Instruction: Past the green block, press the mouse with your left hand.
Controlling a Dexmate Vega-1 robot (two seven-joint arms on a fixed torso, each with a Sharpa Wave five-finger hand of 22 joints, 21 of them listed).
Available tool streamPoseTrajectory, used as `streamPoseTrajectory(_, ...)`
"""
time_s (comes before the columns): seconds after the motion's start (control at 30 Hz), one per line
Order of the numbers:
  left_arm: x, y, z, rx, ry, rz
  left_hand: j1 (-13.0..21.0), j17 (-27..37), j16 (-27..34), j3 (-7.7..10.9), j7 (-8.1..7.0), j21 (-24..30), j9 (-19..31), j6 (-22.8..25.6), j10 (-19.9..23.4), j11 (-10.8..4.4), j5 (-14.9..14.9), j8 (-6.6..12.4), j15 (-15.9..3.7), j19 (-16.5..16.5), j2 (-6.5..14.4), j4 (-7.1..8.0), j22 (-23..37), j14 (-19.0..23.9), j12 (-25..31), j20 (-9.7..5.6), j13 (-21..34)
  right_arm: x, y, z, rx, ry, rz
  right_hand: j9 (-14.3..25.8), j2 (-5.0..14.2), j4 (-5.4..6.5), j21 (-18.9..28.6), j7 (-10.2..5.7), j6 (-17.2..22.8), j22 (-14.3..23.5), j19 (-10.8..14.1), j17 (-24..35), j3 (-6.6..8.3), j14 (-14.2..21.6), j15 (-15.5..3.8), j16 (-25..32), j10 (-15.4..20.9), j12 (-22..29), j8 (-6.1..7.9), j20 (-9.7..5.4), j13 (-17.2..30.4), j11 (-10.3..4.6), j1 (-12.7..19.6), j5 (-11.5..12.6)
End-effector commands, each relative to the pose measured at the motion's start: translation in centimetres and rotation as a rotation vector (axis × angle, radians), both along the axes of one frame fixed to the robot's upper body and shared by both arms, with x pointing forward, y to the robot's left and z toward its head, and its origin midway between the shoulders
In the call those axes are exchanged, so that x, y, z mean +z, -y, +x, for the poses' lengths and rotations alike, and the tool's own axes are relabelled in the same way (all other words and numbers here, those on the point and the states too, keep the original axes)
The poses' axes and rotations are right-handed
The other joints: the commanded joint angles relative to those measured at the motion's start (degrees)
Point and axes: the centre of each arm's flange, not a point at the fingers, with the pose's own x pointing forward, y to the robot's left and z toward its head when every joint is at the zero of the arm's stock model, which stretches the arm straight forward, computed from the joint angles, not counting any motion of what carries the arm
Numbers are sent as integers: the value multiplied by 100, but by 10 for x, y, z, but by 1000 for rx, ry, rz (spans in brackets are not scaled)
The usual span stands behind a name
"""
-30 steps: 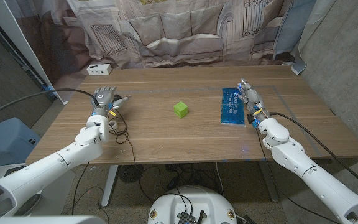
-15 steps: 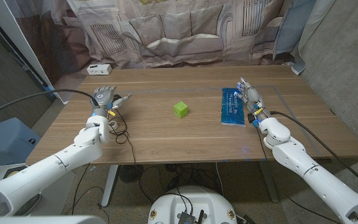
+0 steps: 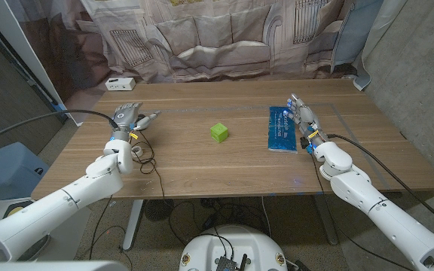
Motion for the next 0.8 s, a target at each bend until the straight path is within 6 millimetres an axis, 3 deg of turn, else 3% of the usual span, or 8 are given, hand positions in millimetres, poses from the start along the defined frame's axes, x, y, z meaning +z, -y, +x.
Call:
streamPoseTrajectory(0.03, 7, 3, -4, -84, 18, -71, 53, 12, 38, 19, 73, -19, 18, 47, 20, 54, -28, 64, 13, 18, -20, -44, 13, 55, -7, 24, 27, 2, 3, -1, -4, 13, 8, 16, 49, 2, -18, -10, 41, 17, 36, 17, -8, 47, -3, 8, 50, -6, -13, 25, 9, -4, 27, 4)
streamPoseTrajectory(0.8, 17, 13, -14, -259, 64, -216, 67, 10, 48, 25, 103, -18, 15, 128, 53, 140, -45, 86, 29, 44, 8, -58, 12, 114, 3, -19, 25, -6, 10, -5, -9, 19, 23, 16, 47, 0, -22, -7, 41, 17, 34, 17, -19, 45, -12, 5, 58, -7, -14, 19, 9, 12, 22, 3)
